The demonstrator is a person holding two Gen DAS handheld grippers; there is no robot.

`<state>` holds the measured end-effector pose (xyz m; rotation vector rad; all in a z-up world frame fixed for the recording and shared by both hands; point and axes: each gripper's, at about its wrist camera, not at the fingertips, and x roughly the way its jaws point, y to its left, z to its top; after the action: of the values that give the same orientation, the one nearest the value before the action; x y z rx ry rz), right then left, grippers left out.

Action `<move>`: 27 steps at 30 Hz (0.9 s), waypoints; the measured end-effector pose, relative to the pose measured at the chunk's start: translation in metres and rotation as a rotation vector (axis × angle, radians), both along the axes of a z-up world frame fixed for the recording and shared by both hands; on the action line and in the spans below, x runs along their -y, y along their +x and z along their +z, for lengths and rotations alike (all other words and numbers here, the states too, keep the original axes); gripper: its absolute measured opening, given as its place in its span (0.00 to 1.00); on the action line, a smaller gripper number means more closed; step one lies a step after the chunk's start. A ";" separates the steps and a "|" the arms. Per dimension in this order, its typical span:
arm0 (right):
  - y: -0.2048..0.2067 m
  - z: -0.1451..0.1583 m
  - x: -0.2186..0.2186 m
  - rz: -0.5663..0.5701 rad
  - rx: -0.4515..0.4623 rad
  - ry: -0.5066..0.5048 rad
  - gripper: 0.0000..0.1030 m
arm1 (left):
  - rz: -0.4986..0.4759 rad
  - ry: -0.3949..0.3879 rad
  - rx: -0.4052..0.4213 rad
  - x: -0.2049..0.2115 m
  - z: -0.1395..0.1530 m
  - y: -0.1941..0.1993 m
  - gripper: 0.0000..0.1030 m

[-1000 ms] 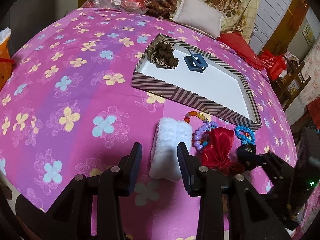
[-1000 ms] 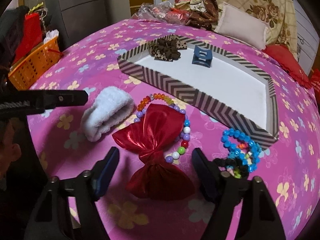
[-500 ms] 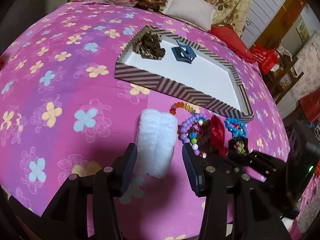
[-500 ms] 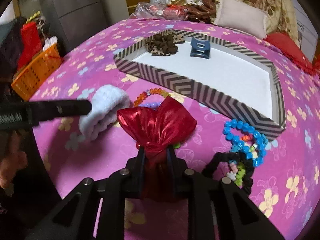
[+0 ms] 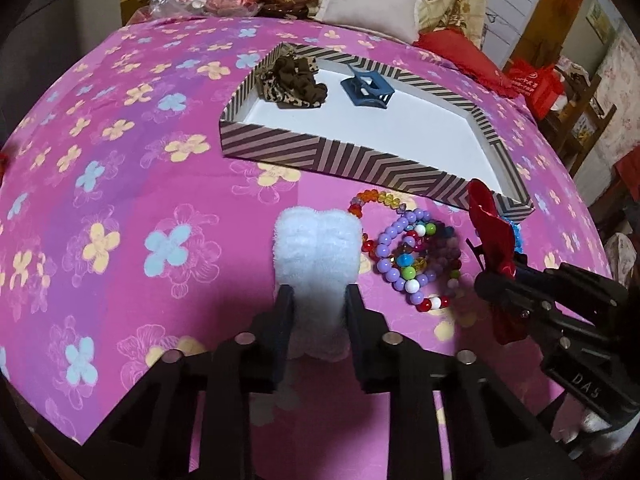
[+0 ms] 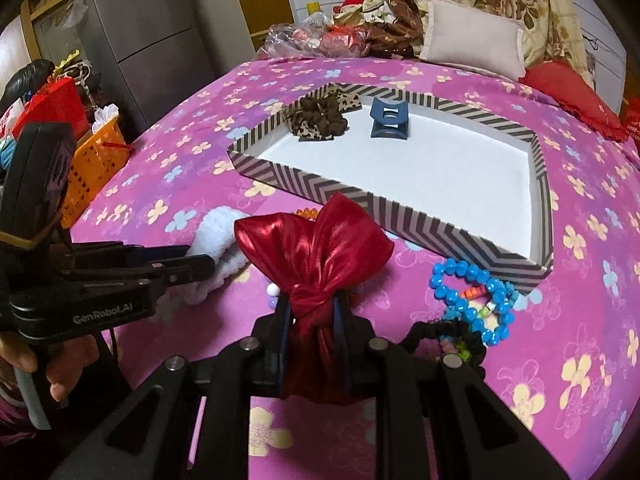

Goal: Organize jewelry
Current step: 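Place the white hair tie in the tray with the left tool while the right tool places the bow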

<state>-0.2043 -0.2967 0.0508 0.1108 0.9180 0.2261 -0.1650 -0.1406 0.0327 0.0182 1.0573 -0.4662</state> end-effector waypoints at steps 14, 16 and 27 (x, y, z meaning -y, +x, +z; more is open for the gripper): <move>0.007 0.023 0.021 -0.051 0.049 0.015 0.19 | 0.014 -0.021 0.137 0.003 0.046 0.008 0.08; 0.010 0.027 0.028 -0.068 0.057 0.007 0.19 | 0.020 -0.015 0.155 0.005 0.051 0.015 0.08; 0.038 0.031 0.066 -0.151 0.055 0.018 0.19 | 0.037 0.019 0.190 0.017 0.058 0.046 0.08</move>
<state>-0.1665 -0.3627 0.0815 0.1886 0.8485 0.0966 -0.1190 -0.1571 0.0905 0.0583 0.8742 -0.4129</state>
